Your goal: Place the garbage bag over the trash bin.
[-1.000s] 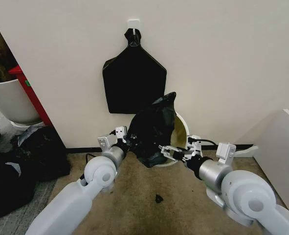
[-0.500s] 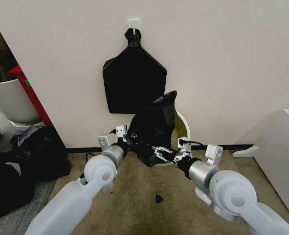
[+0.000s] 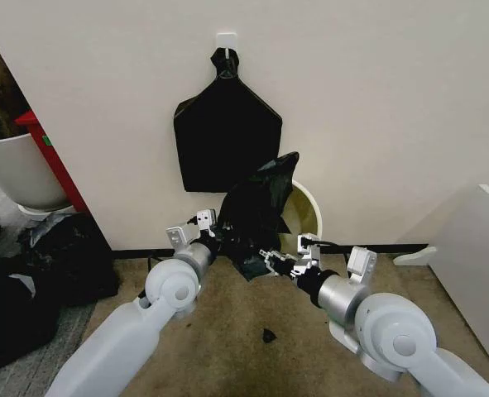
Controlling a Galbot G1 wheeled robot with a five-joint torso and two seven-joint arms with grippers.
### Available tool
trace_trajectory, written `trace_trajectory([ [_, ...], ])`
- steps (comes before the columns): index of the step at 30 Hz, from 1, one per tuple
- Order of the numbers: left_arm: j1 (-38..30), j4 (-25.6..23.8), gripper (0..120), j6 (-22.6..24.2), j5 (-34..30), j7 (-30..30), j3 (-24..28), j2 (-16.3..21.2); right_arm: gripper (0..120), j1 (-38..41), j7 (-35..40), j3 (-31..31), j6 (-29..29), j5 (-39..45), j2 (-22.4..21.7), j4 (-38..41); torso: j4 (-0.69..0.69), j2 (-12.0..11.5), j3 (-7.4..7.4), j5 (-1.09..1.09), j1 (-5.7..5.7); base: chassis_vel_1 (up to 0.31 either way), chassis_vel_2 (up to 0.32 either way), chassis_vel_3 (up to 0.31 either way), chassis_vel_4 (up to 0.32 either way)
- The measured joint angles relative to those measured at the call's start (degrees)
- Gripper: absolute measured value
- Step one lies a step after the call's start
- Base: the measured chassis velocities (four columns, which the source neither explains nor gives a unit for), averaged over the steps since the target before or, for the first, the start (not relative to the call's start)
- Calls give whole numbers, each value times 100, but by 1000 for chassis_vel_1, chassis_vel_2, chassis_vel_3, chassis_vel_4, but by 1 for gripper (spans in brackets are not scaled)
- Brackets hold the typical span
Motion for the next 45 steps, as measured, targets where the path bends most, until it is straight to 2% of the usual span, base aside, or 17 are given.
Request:
trace_trajectory([
  [12, -7, 52, 0, -40, -5, -10, -68, 25, 0, -245, 385, 189, -34, 4, -230, 311, 0, 0, 0, 0, 0, 0, 0, 0, 0],
  [17, -15, 84, 0, -42, -121, -43, -201, 16, 0, -697, 640, 390, -47, -53, -299, 500, -2, 0, 0, 0, 0, 0, 0, 0, 0],
  [30, 2, 18, 0, -41, -389, -147, -464, 60, 0, -1410, 895, 551, -38, -401, -154, 618, -1, 0, 0, -1, 0, 0, 0, 0, 0],
  [40, 73, -113, 0, -72, -543, -198, -538, 139, 0, -1469, 908, 579, 5, -763, 5, 362, 1, 0, 0, 0, 0, 0, 0, 0, 0],
  [45, 106, -157, 0, -88, -547, -202, -566, 178, 0, -1486, 1551, 580, -51, -613, 21, 427, 1, 0, 0, 0, 0, 0, 0, 0, 0],
])
